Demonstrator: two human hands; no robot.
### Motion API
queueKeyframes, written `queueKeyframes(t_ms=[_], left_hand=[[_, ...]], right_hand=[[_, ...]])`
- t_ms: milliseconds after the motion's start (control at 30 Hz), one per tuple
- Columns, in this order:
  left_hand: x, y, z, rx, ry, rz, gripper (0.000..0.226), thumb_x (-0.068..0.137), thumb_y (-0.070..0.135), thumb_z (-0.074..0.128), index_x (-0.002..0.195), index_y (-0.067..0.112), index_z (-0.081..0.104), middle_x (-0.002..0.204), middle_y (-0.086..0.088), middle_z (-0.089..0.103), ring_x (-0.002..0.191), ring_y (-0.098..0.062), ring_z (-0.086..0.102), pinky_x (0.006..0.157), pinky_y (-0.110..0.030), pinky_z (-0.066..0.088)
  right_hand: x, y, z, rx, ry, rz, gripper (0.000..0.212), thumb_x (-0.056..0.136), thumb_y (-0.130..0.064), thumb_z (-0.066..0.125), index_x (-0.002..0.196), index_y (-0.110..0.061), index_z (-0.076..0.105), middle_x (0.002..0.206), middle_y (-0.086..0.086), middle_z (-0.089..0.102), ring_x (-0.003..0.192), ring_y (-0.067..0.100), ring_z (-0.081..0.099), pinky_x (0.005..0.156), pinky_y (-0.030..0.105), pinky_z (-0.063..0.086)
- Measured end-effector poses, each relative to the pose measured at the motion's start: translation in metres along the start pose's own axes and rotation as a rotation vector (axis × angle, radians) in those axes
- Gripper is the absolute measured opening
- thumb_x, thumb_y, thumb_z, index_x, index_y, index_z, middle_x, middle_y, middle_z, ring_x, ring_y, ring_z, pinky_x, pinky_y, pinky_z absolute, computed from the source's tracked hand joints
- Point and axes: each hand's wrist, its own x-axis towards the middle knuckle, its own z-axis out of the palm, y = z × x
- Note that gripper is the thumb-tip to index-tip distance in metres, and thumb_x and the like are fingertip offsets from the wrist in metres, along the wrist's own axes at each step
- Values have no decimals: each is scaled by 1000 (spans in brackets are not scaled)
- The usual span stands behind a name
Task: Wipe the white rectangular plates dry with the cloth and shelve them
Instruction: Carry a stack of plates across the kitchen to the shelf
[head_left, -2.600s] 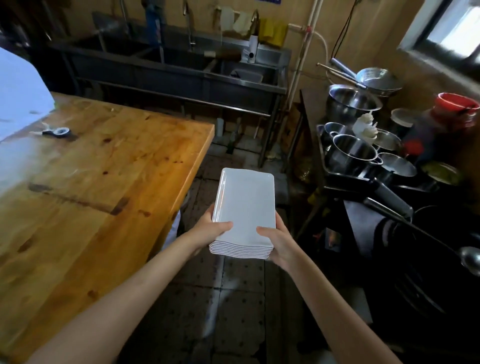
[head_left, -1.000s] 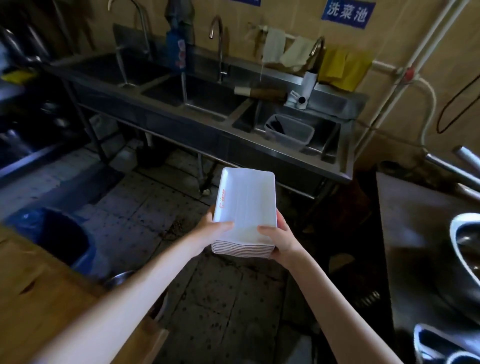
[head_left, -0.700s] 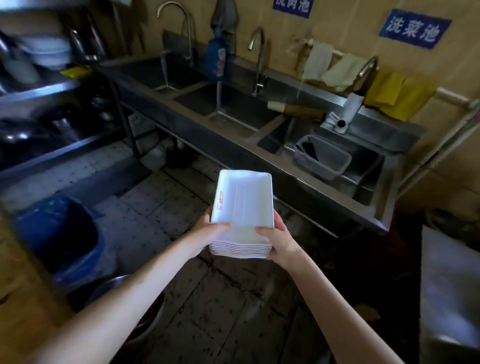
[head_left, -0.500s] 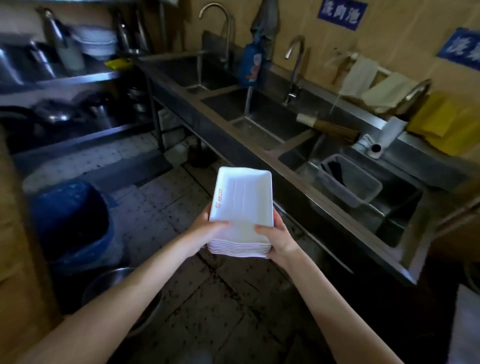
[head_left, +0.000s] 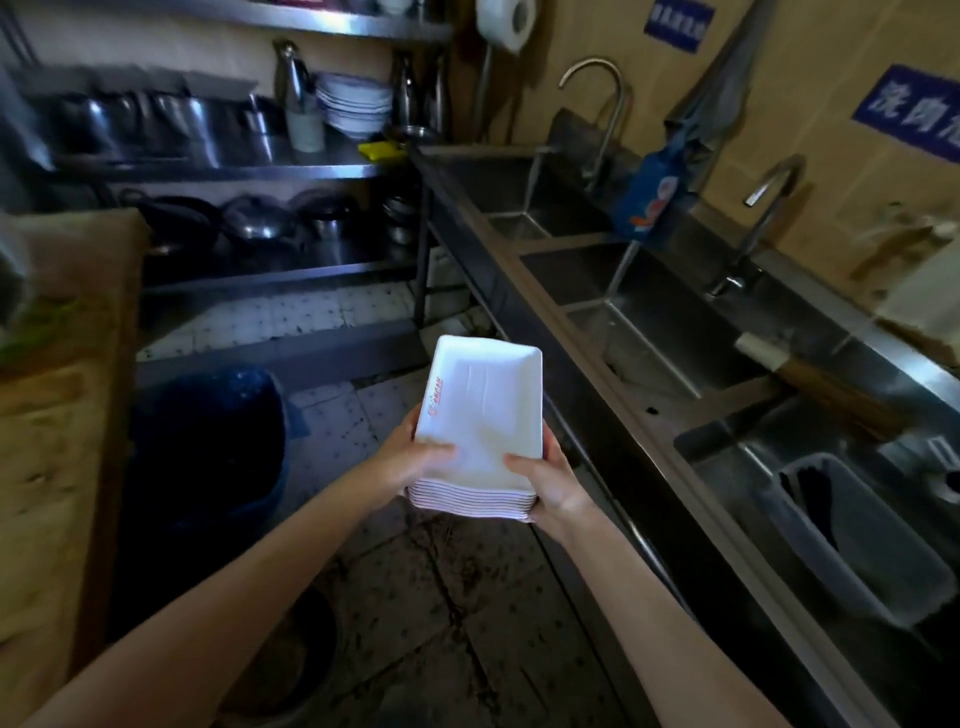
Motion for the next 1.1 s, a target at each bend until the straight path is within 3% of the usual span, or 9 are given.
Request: queueKeyframes(t_ms=[200, 333, 467, 533, 633, 833, 933, 1033, 1100], left_hand=[[57, 30, -34, -9, 78, 30, 79, 59, 16, 68, 134, 13, 44, 113, -9, 62, 91, -18, 64, 64, -22, 56], [97, 46, -56, -41, 136, 32, 98, 39, 33, 77, 129, 11, 46, 110, -8, 63, 89, -18, 65, 64, -25, 57], [142, 62, -81, 12, 188, 17, 102, 48, 41, 81, 138, 20, 41, 128, -7, 58, 111, -27, 60, 91, -48, 53], [161, 75, -90, 15, 257, 15, 101, 50, 42, 80, 140, 22, 38, 130, -4, 55, 114, -27, 57, 96, -50, 50], [190, 93, -104, 18, 367, -2, 92, 58, 32, 75, 140, 24, 33, 130, -4, 50, 117, -27, 53, 99, -49, 47], [240, 108, -146, -48, 482, -23, 73, 84, 8, 67, 144, 22, 29, 133, -8, 48, 117, -28, 52, 98, -47, 47], [264, 118, -175, -65, 522, -19, 75, 82, 11, 70, 144, 19, 29, 130, -7, 49, 114, -26, 53, 96, -43, 48], [288, 129, -209, -71, 535, -15, 88, 68, 24, 75, 144, 19, 30, 132, -8, 49, 115, -26, 53, 97, -44, 48], [306, 138, -236, -77, 550, -21, 81, 77, 17, 74, 144, 18, 28, 134, -10, 47, 117, -29, 52, 97, -44, 48]], right_hand=[[73, -36, 28, -30, -5, -5, 85, 64, 4, 68, 140, -22, 40, 121, 12, 62, 108, 34, 60, 92, 55, 49], [124, -59, 41, -45, -14, 1, 77, 73, 12, 64, 139, -20, 42, 118, 11, 63, 106, 33, 61, 92, 53, 49], [189, -84, 54, -131, -56, 69, 73, 81, 8, 61, 140, -28, 38, 123, 7, 60, 107, 30, 59, 87, 50, 52], [221, -98, 62, -130, -77, 108, 74, 82, 7, 62, 141, -28, 35, 125, 8, 59, 106, 30, 59, 79, 45, 54], [261, -118, 82, -140, -133, 131, 68, 84, 8, 59, 138, -27, 37, 125, 10, 58, 104, 30, 59, 69, 39, 53], [331, -143, 114, -212, -230, 202, 70, 84, 4, 61, 139, -33, 38, 124, 7, 59, 105, 30, 59, 76, 45, 54], [365, -157, 137, -241, -291, 218, 68, 86, 3, 59, 139, -33, 37, 125, 6, 57, 103, 28, 58, 73, 42, 53], [400, -166, 165, -245, -303, 233, 67, 86, 4, 59, 139, -30, 37, 119, 5, 57, 106, 29, 56, 80, 47, 52], [425, -172, 187, -232, -310, 222, 68, 85, 6, 58, 139, -30, 37, 113, 3, 58, 104, 29, 57, 81, 47, 52]])
